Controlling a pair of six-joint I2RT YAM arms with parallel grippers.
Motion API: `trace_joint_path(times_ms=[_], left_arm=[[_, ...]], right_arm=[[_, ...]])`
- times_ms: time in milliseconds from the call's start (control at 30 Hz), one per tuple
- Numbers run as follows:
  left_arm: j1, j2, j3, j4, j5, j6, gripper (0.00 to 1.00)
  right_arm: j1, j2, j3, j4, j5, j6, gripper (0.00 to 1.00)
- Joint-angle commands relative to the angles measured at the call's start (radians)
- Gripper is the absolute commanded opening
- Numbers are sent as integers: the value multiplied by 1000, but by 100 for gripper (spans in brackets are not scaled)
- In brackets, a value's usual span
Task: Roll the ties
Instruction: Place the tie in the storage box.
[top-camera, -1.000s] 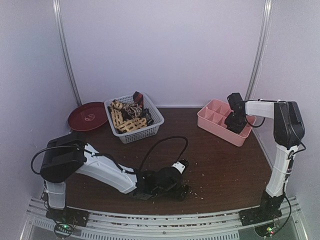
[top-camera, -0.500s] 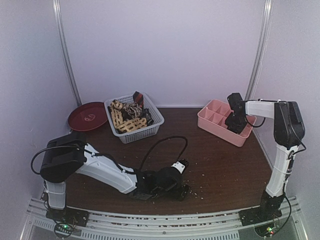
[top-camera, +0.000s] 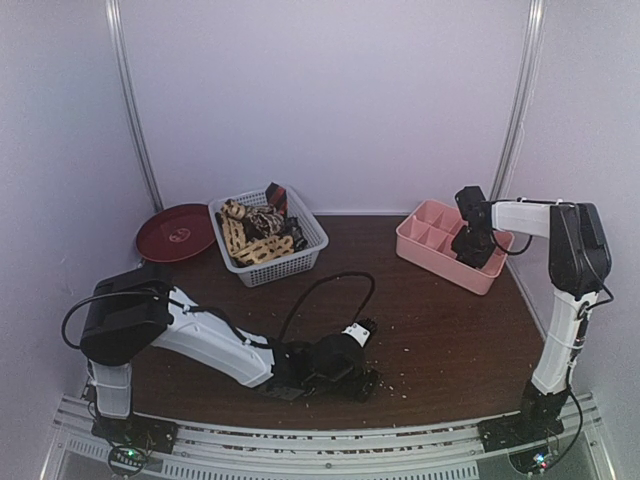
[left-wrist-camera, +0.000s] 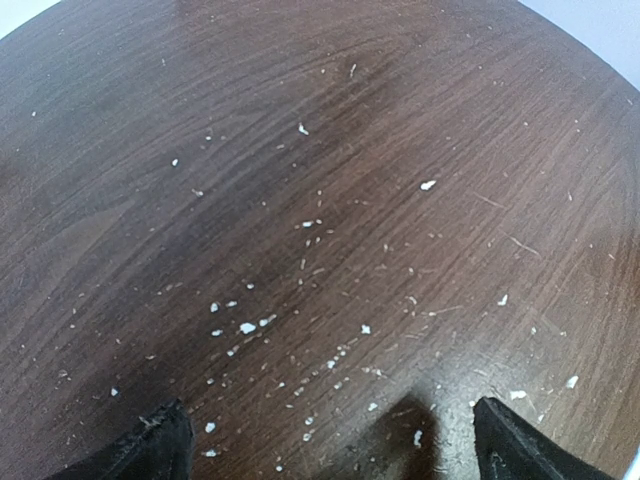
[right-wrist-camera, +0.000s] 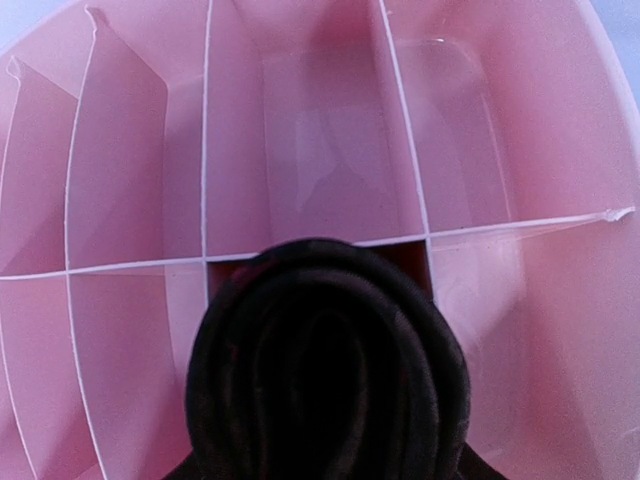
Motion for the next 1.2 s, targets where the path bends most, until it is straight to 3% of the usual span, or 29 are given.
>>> trace_joint_path(times_ms=[0,267,467,867,1167], left_arm=[[-6,-11,19,18,-16,-8,98],[-5,-11,16,19,-20,-11,98],[-6,-12,16,17,-24,-11,98],[-6,-19,17,14,-24,-6,98],[-6,-19,13,15,-25,-7,98]], right_arm=[[-7,-25,-27,-85,43,-9,53],[-5,-23,-22,-96,52,-16,60],[-5,-29,-32,-92,52,-16,53],[-5,-39,-26,-111,62,-27,58],[-1,-2,-82,-68,51,-32,48]])
